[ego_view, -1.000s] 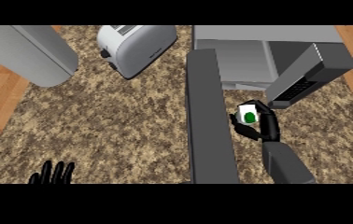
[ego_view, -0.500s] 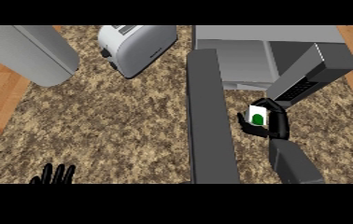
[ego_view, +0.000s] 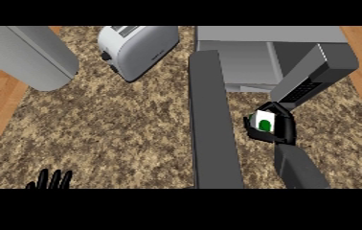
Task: Pick up the milk, place it into the microwave and close the microwave
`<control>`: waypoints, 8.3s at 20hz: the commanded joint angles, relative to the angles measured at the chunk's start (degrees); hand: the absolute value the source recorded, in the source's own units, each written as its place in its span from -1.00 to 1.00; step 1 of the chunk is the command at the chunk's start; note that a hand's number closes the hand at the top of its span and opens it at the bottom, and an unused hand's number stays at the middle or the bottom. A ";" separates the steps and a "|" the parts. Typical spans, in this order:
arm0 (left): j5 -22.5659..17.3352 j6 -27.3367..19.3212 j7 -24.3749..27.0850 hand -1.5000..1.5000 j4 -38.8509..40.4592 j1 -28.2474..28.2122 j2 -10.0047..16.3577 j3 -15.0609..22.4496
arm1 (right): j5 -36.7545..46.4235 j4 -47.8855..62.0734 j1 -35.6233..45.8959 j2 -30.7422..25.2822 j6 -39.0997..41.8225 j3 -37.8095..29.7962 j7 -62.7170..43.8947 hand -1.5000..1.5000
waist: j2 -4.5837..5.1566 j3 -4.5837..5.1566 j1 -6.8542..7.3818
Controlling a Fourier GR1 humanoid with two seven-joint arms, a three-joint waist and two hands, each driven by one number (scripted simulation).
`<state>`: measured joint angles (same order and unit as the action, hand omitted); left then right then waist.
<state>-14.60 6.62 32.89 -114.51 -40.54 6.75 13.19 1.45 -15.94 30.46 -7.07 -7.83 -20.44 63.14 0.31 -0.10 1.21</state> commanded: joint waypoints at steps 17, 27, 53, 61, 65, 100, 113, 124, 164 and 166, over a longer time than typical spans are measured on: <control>1.14 1.98 5.57 -1.00 0.33 -6.55 0.88 2.24 | -0.59 -50.03 -29.31 3.44 7.46 14.92 -17.26 1.00 | -0.67 0.19 -1.51; -0.16 1.21 5.63 -1.00 2.75 -3.55 0.19 0.41 | -8.36 -66.99 -30.18 6.62 7.59 19.16 -31.56 1.00 | -0.39 0.12 -0.97; -4.09 5.13 5.19 -1.00 3.53 -4.07 3.70 -4.90 | -5.60 -10.44 10.37 4.81 -14.15 12.83 -22.73 1.00 | 0.57 0.00 1.74; -4.99 4.90 2.90 -1.00 2.87 -1.32 3.73 -5.10 | -1.50 1.37 17.92 -0.54 -17.98 12.59 -21.99 1.00 | 1.23 -0.05 2.74; -3.58 5.80 4.32 -1.00 2.71 -2.64 3.94 -4.01 | -1.14 3.87 18.17 -1.00 -21.15 11.72 -19.15 1.00 | 1.94 -0.15 4.59; -4.13 6.80 2.15 -1.00 5.47 3.89 4.90 -5.11 | 6.16 15.56 22.33 -11.00 -54.04 11.32 -24.52 -1.00 | 5.42 0.56 8.13; -3.71 6.62 0.29 -1.00 7.30 7.10 5.32 -5.19 | 14.99 14.97 27.66 -5.23 -44.23 20.44 -30.50 -1.00 | 4.41 -0.38 10.28; -3.87 6.85 1.31 -1.00 7.93 6.64 5.07 -5.71 | 12.77 12.59 26.77 0.45 -35.75 18.31 -26.81 -1.00 | 3.34 -0.40 8.01; 3.94 4.38 -2.66 -1.00 8.57 5.25 2.55 -0.95 | 0.52 2.17 -2.51 -0.82 7.88 8.35 1.91 -1.00 | -0.28 0.08 -1.16; 2.76 5.13 -4.35 -1.00 7.58 5.72 3.03 -1.19 | 0.17 -0.75 -3.61 0.46 6.16 8.68 1.27 -1.00 | -0.35 0.09 -1.09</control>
<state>-11.96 12.03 30.62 -107.18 -36.39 10.15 11.60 2.44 -13.64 30.04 -6.41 -3.66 -11.76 60.76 0.13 -0.04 0.41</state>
